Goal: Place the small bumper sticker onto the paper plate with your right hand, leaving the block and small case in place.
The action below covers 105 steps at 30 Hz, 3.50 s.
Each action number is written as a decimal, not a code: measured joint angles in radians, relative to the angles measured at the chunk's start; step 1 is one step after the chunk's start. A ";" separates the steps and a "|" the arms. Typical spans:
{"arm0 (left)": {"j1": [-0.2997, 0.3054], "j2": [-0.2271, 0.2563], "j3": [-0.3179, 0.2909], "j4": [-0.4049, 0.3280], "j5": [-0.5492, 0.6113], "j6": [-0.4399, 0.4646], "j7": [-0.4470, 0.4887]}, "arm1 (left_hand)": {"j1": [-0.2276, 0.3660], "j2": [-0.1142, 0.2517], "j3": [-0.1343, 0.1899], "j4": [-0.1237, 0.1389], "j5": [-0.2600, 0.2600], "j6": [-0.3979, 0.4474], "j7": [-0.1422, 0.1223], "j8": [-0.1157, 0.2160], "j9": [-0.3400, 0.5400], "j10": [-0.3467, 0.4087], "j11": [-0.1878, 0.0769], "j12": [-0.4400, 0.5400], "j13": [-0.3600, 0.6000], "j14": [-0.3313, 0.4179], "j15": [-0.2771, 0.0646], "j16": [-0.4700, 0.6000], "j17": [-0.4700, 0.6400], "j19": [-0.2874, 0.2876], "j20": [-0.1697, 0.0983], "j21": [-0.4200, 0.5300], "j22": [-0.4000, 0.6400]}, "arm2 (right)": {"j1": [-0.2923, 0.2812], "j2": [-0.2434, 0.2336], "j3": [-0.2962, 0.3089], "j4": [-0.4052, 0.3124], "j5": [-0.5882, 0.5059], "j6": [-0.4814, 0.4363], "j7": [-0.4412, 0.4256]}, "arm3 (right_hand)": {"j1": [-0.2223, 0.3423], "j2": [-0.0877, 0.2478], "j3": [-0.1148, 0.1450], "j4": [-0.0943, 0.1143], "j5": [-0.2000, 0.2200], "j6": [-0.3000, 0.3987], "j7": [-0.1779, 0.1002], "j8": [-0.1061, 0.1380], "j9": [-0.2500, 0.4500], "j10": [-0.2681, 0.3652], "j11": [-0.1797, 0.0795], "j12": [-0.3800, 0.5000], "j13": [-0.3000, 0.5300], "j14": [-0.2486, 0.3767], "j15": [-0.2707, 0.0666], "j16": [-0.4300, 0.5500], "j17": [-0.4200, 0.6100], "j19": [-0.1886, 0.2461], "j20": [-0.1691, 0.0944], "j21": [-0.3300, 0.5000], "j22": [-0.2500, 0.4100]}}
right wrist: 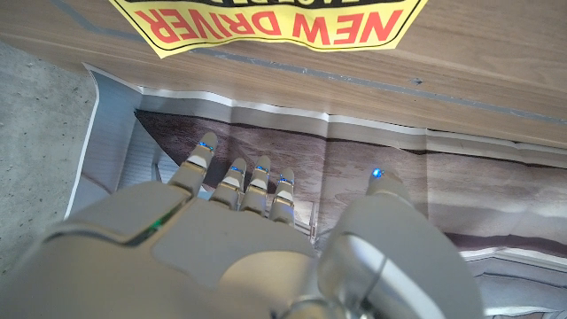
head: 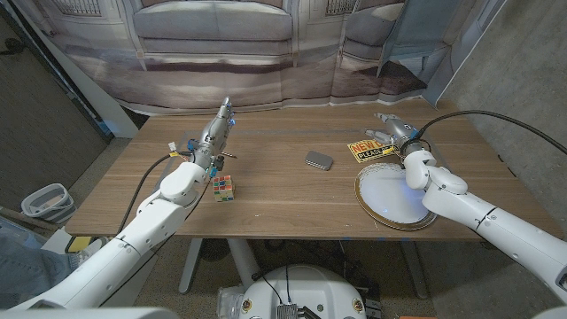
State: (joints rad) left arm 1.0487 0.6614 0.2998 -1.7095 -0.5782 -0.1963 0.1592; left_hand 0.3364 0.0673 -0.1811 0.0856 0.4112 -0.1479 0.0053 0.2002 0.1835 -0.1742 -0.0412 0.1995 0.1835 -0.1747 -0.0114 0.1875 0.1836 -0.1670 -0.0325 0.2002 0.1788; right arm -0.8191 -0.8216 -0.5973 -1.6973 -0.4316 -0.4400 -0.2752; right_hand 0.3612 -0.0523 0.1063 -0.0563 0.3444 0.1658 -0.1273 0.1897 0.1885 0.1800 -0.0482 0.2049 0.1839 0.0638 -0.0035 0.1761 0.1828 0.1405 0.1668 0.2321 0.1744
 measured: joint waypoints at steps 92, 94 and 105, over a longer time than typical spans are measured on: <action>0.025 0.025 -0.015 -0.065 0.015 0.036 0.043 | 0.008 0.008 -0.023 0.004 0.000 0.001 0.009 0.000 0.000 0.005 0.038 -0.004 0.000 0.003 0.026 -0.006 0.000 0.000 0.000 -0.005 0.005 | 0.102 0.035 -0.103 0.109 0.043 -0.112 0.109 | 0.046 -0.046 -0.031 -0.038 0.070 -0.054 0.000 0.000 0.000 -0.060 0.000 0.000 0.000 -0.083 0.033 0.005 0.001 -0.064 0.042 -0.046 0.000; 0.025 0.027 -0.016 -0.066 0.015 0.039 0.045 | 0.008 0.008 -0.023 0.004 0.000 0.001 0.009 0.000 0.000 0.003 0.040 -0.004 0.000 0.003 0.026 -0.006 0.000 0.000 0.000 -0.005 0.005 | 0.104 0.037 -0.106 0.115 0.042 -0.111 0.105 | 0.046 -0.046 -0.031 -0.038 0.070 -0.052 0.002 0.000 0.000 -0.060 0.000 0.000 0.000 -0.078 0.028 0.009 0.001 -0.064 0.042 -0.046 0.000; 0.025 0.036 -0.021 -0.074 0.016 0.051 0.048 | 0.013 0.013 -0.031 0.004 -0.005 0.001 0.009 0.000 0.000 0.000 0.043 -0.004 0.000 0.003 0.026 -0.002 0.000 0.000 0.000 -0.005 0.005 | 0.111 0.047 -0.117 0.143 0.036 -0.104 0.094 | 0.052 -0.052 -0.033 -0.041 0.078 -0.044 0.002 0.008 0.000 -0.044 -0.009 0.008 0.000 -0.058 0.019 0.013 -0.001 -0.034 0.040 -0.038 0.000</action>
State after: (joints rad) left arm 1.0740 0.6978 0.2791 -1.7838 -0.5619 -0.1451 0.2068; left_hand 0.3496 0.0806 -0.2124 0.0893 0.4065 -0.1464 0.0144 0.2002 0.1834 -0.1743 0.0018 0.1955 0.1834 -0.1714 0.0142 0.1854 0.1834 -0.1670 -0.0325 0.1953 0.1837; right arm -0.7085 -0.7747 -0.7142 -1.5545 -0.3953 -0.5436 -0.1813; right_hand 0.4129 -0.1040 0.0730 -0.0975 0.4220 0.1216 -0.1250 0.1975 0.1881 0.1363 -0.0573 0.2128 0.1835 0.0061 0.0159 0.1887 0.1814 0.1066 0.2069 0.1937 0.1744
